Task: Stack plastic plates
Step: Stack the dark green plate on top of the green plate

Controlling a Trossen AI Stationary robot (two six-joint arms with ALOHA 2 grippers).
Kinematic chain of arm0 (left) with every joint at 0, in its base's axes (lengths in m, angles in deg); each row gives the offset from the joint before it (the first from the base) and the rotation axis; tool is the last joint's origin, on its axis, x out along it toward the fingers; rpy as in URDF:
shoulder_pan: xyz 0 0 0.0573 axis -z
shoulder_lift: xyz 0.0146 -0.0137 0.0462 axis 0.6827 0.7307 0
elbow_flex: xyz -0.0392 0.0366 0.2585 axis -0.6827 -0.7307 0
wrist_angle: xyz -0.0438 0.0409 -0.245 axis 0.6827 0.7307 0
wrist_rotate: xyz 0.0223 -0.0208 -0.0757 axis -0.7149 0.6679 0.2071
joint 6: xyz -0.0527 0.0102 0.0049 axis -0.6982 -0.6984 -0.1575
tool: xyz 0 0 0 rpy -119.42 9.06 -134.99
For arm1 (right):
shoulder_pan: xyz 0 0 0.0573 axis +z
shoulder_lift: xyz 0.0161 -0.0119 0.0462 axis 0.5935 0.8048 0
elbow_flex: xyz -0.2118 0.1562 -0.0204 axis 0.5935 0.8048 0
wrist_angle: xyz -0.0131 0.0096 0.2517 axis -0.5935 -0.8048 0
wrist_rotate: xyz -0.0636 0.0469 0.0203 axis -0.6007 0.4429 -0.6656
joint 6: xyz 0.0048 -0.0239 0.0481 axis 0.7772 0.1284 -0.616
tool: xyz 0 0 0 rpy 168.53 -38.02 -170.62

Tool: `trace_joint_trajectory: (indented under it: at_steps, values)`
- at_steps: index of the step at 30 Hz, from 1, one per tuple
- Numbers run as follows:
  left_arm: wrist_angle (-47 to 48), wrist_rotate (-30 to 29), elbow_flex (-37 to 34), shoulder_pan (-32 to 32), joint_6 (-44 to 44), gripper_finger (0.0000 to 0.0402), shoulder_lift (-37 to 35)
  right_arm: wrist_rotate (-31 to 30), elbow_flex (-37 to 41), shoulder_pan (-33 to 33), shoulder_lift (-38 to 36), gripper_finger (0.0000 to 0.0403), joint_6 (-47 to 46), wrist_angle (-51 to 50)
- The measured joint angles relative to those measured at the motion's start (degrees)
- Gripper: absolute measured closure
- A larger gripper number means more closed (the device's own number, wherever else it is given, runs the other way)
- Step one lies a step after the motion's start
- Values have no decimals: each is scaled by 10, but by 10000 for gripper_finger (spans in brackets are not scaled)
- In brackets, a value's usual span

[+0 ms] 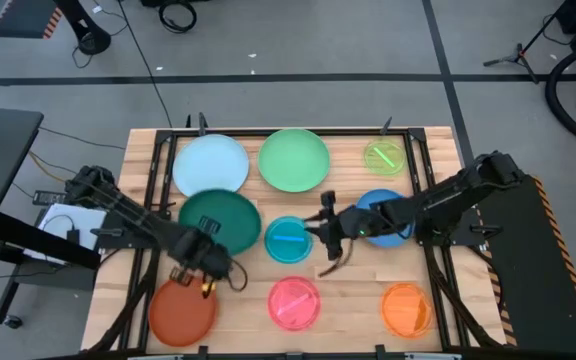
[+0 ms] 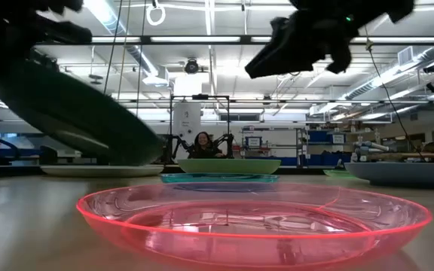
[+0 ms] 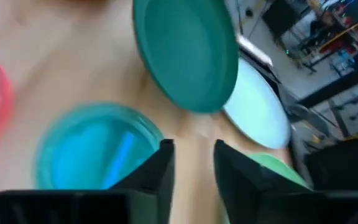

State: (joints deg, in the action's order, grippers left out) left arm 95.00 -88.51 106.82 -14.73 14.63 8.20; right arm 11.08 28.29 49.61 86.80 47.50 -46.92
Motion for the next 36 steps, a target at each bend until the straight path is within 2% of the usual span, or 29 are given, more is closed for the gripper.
trace_joint_trajectory:
  at_steps: [3, 9, 12, 14, 17, 19, 24, 27, 36]
  values:
    - [20, -27, 0, -36, 54, 386, -2, 12, -52, -28, 1, 227, 53, -58]
    - [20, -52, 0, -100, 141, 386, -23, 60, -61, -86, 1, 137, 217, -59]
    - [9, -52, 1, -109, 164, 386, -26, 70, -61, -98, 10, 114, 295, -51]
    - [9, -51, 8, -101, 189, 386, -26, 58, -74, -82, 24, 110, 326, -56]
    - [6, -54, 15, -85, 207, 386, -26, -5, -137, -47, 64, 114, 277, -115]
    - [6, -56, 15, -73, 206, 386, -33, -24, -191, -30, 100, 121, 228, -177]
    - [7, -62, 16, -33, 198, 386, -62, -25, -309, 2, 197, 137, 182, -278]
    - [6, -92, 16, -5, 178, 386, -85, -26, -367, 10, 245, 141, 170, -315]
    - [30, -124, 16, 109, 85, 386, -127, -33, -513, 12, 329, 143, 130, -367]
